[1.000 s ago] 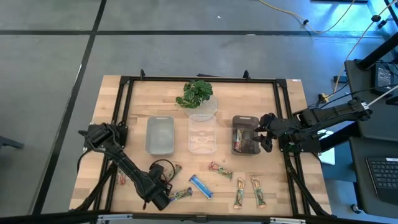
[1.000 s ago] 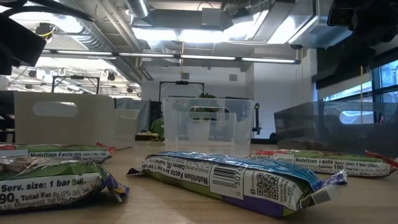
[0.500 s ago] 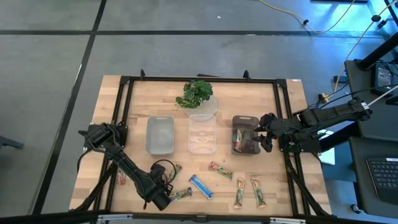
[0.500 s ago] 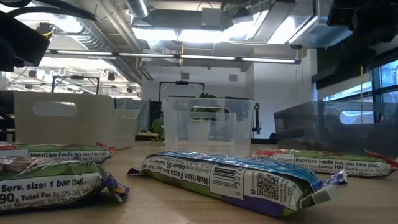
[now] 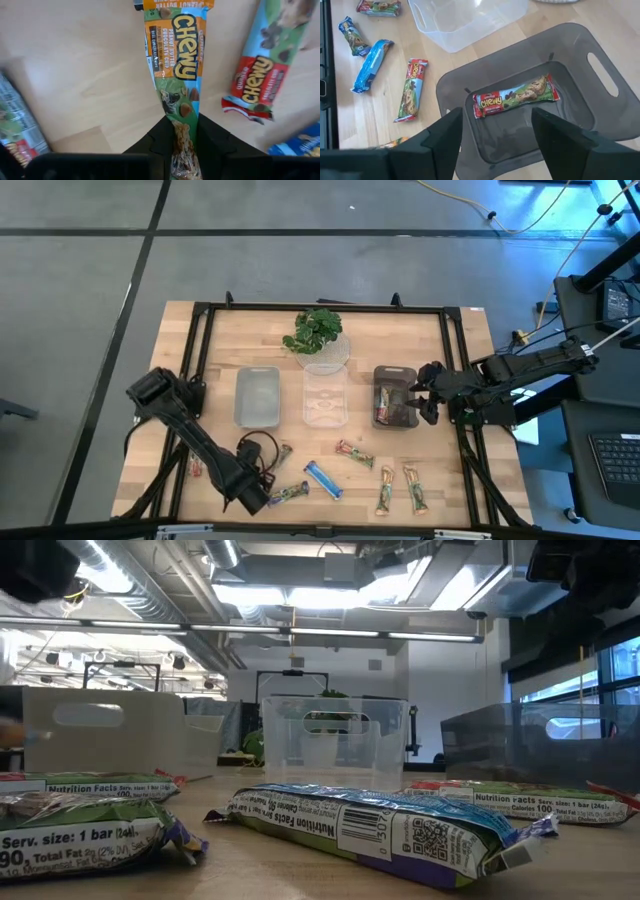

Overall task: Pick and place Granola Bars by type
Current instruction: Put the left yellow granola bar into the gray bin

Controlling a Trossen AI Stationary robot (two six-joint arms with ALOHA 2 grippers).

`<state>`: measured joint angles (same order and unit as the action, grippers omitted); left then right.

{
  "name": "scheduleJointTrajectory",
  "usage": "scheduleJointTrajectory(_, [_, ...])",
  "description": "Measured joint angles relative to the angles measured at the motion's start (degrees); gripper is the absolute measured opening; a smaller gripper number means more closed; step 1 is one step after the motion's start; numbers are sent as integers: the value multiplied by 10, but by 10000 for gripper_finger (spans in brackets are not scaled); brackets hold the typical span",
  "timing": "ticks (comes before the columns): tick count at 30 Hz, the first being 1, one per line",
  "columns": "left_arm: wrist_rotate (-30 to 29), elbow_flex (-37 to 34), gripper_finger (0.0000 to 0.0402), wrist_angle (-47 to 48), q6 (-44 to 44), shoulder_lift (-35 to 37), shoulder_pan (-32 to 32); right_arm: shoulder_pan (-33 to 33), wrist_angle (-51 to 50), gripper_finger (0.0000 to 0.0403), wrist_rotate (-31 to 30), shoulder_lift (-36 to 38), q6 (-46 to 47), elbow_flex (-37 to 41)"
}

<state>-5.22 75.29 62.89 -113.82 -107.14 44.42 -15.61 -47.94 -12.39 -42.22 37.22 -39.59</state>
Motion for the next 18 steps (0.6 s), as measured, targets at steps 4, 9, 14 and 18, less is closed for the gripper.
scheduleJointTrajectory(4, [-43,0,58,9,5,40,-3,0,0,239,0,0,-1,0])
scheduleJointTrajectory(9, [-165,0,58,51,-22,101,-9,0,2,239,0,0,0,0])
scheduleJointTrajectory(14, [-262,1,58,108,-54,154,-44,0,7,239,0,0,0,0])
scheduleJointTrajectory(18, [-282,1,58,137,0,170,-96,0,9,239,0,0,1,0])
